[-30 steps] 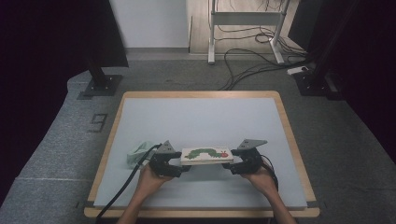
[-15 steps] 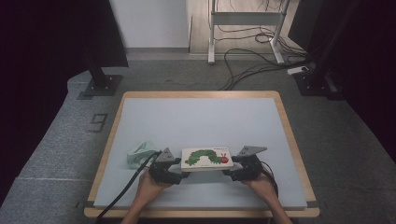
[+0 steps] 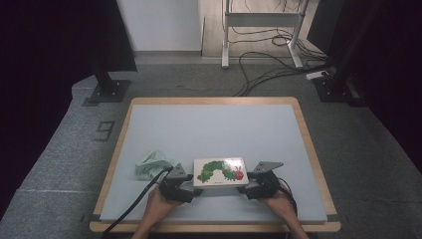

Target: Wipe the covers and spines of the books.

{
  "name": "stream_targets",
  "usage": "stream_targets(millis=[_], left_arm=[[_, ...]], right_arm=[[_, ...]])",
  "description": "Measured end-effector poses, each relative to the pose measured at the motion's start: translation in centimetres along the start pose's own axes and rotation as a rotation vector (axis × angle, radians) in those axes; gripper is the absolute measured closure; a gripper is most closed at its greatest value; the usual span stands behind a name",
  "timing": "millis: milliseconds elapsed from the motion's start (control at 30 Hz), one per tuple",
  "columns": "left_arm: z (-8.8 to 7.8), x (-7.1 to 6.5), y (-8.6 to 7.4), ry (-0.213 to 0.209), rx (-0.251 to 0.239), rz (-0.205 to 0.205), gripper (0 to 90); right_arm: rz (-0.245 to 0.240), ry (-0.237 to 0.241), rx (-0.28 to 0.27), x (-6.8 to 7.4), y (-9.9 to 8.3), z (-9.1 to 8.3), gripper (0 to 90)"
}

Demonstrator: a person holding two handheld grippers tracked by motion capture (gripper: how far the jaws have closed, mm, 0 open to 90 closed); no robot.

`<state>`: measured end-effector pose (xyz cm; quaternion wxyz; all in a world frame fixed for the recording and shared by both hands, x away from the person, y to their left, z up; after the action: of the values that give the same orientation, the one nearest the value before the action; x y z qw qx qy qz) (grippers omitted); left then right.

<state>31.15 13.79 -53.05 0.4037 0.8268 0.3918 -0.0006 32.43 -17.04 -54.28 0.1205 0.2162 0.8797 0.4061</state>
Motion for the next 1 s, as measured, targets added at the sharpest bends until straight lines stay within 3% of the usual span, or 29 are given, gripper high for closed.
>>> stream_targets(millis=[200, 400, 467, 633, 767, 1000], left_arm=[[0.4, 0.1, -0.6, 0.001, 0.011, -0.004, 30.0], [0.4, -0.1, -0.8, 0.032, 0.028, 0.028, 28.6], [0.3, -0.1, -0.9, 0.027, 0.027, 0.024, 28.7], [0.2, -0.3, -1.2, 0.057, 0.021, 0.050, 31.7], [0.1, -0.4, -1.2, 0.040, 0.023, 0.071, 40.1], [0.3, 0.2, -0.8, 0.059, -0.003, 0.058, 49.7]], right_arm=[[-0.039, -0.007, 0.015, 0.4, -0.1, 0.0, 25.5], [-0.070, -0.010, 0.023, 0.7, -0.3, -0.1, 24.0], [-0.108, -0.036, 0.042, 1.0, -0.3, -0.1, 23.1], [-0.084, -0.021, 0.025, 1.2, -0.3, -0.2, 28.9], [-0.094, -0.044, 0.028, 1.3, -0.4, -0.2, 31.9], [-0.087, -0.081, 0.019, 1.2, -0.2, 0.2, 32.5]])
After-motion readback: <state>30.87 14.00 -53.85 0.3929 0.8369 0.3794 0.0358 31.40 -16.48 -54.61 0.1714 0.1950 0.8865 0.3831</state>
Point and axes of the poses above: each handheld gripper's, and its own axes: z roughly forward along the jaws, y roughly out of its top, x roughly to its left, the point moved 2 cm from there along z, roughly forward along the jaws, and after that the axes turned 14 degrees about -z, right-handed, at the moved point
